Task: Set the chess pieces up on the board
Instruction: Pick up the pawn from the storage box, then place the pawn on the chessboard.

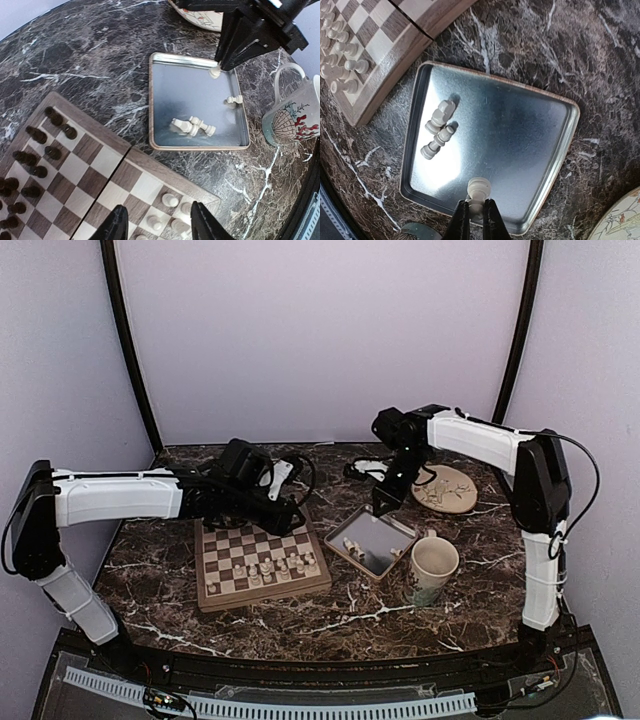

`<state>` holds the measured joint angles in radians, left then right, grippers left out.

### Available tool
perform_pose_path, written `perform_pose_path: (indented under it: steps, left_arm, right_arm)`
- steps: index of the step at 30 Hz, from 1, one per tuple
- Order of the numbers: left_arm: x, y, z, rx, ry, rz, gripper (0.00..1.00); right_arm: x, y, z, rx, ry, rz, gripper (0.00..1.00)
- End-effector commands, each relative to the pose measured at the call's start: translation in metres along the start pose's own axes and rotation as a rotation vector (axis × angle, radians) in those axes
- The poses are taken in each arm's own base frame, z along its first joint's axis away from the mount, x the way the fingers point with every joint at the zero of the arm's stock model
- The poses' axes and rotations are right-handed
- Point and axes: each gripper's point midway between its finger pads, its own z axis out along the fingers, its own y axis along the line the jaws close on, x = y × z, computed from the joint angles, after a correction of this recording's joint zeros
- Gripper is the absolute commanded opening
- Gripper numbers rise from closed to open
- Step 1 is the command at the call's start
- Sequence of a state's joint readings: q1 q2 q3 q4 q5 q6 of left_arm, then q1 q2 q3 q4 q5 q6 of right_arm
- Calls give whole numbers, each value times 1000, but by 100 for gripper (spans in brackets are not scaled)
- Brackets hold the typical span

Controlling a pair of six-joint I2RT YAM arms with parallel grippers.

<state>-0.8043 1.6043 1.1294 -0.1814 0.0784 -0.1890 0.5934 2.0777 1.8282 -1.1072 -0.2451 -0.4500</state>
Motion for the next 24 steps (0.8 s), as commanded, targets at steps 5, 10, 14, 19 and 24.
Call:
perform_pose_path:
  steps: [5,10,14,19,24]
  left_arm:
    - [-16,59,-61,-109,-118,-134,47]
    - [-10,86,-85,-180,-132,-170,47]
    - [-9,92,-98,-207,-155,-189,47]
    - [-3,97,-104,-231,-155,-201,47]
    - [3,99,-102,-236,-148,-206,47]
  right_arm:
    - [-54,37,-23,49,-95,-171,4]
    - [-88,61,-7,52,-119,-261,4]
    - [-112,79,14,44,-130,-313,5]
    - [-127,98,41,22,-123,-357,5]
    - [-128,107,63,-20,-107,-351,6]
